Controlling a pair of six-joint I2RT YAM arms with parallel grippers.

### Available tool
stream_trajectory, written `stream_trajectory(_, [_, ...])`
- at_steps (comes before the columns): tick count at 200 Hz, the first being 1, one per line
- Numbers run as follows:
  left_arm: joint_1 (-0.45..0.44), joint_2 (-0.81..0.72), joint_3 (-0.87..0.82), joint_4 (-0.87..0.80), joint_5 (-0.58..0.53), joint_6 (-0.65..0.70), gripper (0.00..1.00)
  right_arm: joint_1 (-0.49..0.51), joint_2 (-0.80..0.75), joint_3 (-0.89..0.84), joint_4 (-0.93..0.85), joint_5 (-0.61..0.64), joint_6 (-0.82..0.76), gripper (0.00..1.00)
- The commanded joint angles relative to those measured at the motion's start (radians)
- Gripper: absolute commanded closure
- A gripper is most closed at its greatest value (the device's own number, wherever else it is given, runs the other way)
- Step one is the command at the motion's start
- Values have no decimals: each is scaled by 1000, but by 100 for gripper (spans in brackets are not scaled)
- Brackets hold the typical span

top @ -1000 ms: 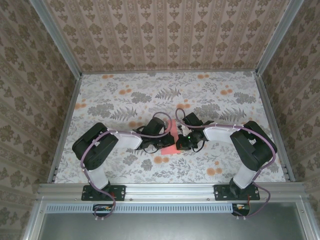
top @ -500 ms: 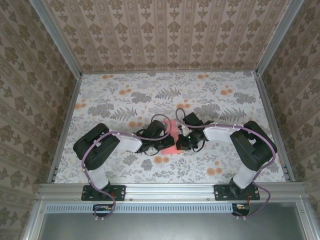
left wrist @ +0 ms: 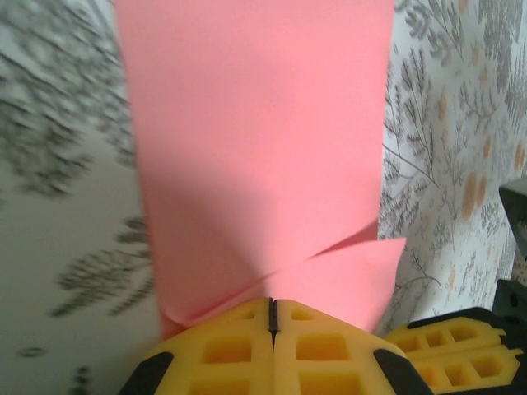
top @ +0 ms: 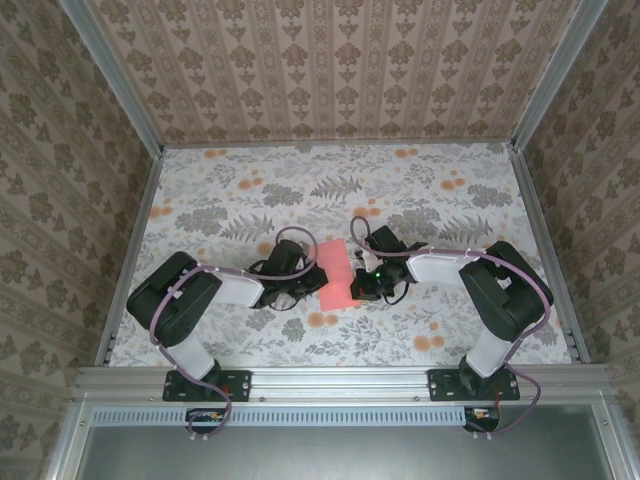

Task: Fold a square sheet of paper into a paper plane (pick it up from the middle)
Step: Fold the triangle a second time at the center of the table.

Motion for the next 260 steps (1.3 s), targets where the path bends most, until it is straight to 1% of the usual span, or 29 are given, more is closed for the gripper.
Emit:
stream_trajectory(1, [68, -15, -28, -112, -64, 44, 100, 1, 58, -53, -93, 87, -17, 98])
stream_trajectory(24, [115, -53, -16, -148, -50, 77, 100, 2, 50, -46, -97, 84, -15, 98])
stream_trajectory(43, [121, -94, 9, -180, -38, 112, 100, 2, 45, -38, -98, 81, -14, 98])
stream_trajectory(67, [96, -137, 22, -160, -2, 127, 100, 2, 35, -32, -98, 78, -12, 98])
stream_trajectory(86, [54, -154, 25, -125, 2, 130, 100, 2, 29, -33, -98, 77, -10, 98])
stream_trajectory(119, [-5, -89, 65, -83, 32, 128, 100, 2, 22, -33, -88, 64, -9, 98])
stream_trajectory(165, [-23, 10, 91, -92, 29, 107, 100, 2, -12, -8, -69, 26, -17, 98])
stream_trajectory(217, [-27, 22, 60, -154, -29, 118, 100, 19, -35, 68, -34, -70, -65, 97])
stream_trajectory(260, [-28, 20, 56, -198, -54, 135, 100, 40, 32, 130, -27, -57, -70, 97])
